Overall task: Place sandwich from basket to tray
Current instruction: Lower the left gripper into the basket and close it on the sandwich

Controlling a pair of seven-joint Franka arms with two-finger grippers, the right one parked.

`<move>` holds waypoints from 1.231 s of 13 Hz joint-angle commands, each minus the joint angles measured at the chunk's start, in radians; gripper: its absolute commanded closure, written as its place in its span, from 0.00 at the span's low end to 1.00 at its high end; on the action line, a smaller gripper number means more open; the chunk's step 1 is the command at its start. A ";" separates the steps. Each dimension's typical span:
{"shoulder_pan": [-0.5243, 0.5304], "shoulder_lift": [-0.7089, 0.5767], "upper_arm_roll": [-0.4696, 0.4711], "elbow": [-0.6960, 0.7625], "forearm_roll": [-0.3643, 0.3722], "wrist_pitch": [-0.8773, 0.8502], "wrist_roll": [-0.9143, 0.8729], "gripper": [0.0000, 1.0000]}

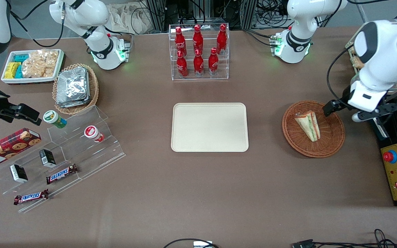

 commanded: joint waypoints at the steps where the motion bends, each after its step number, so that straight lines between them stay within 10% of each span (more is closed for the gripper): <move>1: 0.013 -0.016 -0.008 -0.155 -0.008 0.196 -0.003 0.00; 16: 0.010 0.304 -0.011 -0.318 0.005 0.688 -0.086 0.07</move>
